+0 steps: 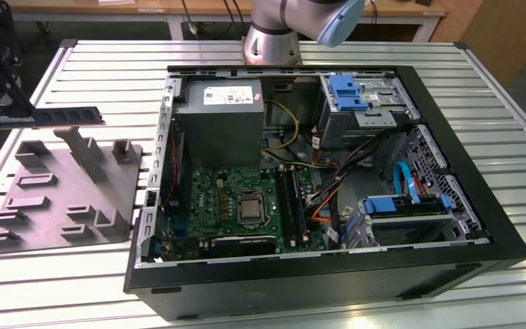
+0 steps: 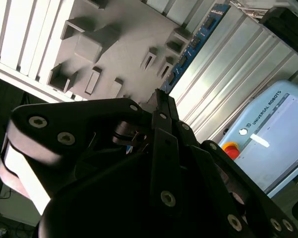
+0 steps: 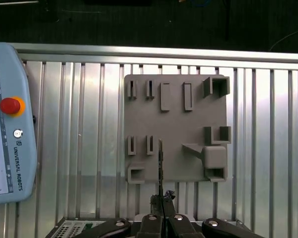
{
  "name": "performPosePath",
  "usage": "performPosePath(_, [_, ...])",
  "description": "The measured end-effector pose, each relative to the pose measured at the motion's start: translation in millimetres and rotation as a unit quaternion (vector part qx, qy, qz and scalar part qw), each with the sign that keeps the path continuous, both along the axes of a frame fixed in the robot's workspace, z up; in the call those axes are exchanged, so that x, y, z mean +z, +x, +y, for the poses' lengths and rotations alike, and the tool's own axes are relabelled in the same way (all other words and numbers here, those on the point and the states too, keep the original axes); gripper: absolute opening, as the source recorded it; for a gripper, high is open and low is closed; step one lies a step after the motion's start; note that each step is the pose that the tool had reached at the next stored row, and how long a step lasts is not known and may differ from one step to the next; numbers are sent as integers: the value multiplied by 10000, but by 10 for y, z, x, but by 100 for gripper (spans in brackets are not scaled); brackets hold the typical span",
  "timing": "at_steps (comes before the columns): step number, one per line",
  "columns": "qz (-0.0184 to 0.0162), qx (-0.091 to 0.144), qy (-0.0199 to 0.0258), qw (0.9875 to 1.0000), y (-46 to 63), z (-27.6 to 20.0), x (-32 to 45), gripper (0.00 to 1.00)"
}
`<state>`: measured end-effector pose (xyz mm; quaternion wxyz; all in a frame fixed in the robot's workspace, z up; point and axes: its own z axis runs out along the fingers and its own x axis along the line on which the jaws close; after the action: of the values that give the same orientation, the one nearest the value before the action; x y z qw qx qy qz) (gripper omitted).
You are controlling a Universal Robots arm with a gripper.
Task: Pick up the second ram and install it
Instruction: 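Pick up the second ram and move it above second insertion slot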
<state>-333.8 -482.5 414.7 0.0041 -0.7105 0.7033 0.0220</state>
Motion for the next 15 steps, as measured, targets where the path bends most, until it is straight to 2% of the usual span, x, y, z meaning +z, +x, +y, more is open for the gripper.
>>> performPosePath(9, [0,0,0,10000,96,0,0,11])
performPosePath(15, [0,0,0,10000,205,0,0,11])
